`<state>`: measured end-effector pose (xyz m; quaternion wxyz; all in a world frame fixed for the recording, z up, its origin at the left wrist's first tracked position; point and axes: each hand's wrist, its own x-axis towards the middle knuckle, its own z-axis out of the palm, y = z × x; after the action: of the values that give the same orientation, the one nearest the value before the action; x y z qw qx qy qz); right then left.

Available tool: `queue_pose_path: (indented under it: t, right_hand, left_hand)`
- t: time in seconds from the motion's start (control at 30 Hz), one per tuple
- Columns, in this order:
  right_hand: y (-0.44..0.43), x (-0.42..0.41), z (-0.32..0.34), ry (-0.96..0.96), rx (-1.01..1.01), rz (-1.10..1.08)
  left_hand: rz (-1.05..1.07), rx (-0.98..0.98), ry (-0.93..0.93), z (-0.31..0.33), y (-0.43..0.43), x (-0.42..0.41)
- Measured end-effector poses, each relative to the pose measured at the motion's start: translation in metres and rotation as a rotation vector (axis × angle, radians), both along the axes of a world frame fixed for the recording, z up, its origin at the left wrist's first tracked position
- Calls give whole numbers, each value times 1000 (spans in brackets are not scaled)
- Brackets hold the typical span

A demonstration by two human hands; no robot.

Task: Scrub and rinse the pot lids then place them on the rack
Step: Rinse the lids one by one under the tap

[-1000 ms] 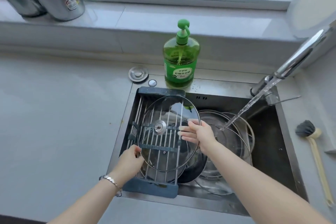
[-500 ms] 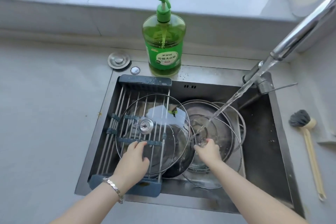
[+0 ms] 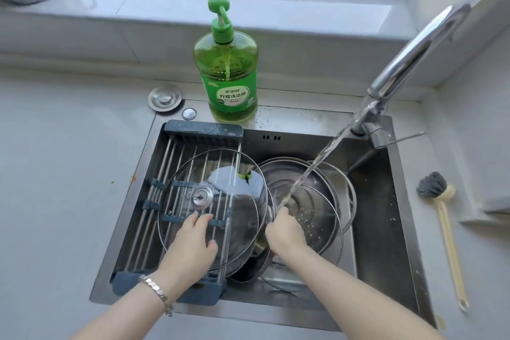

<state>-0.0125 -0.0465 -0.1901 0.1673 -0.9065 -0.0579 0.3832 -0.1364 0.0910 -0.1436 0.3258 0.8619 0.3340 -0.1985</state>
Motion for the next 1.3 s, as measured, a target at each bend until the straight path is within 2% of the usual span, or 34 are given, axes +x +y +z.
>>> queue_pose_path:
  t: [0.23, 0.43, 0.53, 0.8, 0.93, 1.07, 1.17, 1.23, 1.3]
  right_hand:
    - [-18, 28, 48, -41, -239, 188]
    - [-27, 45, 77, -98, -499, 567]
    - [-22, 54, 90, -123, -567, 695]
    - [-36, 67, 129, -200, -689, 704]
    - [-70, 75, 166, -223, -567, 535]
    - [-134, 89, 188, -74, -243, 244]
    - [-170, 87, 184, 37, 63, -141]
    - [-182, 78, 174, 102, 166, -267]
    - [-187, 68, 162, 159, 263, -334]
  left_hand:
    - [9, 15, -27, 18, -8, 5]
    - [-8, 10, -47, 32, -19, 8]
    - [-11, 2, -64, 41, -25, 7]
    - [0, -30, -85, 64, -31, 4]
    - [9, -79, -93, 78, -38, 11]
    - [77, -208, -82, 80, -49, 27]
    - [293, -459, -79, 82, -60, 46]
    - [453, -687, -41, 88, -67, 58]
    - [520, -895, 3, 95, -70, 66]
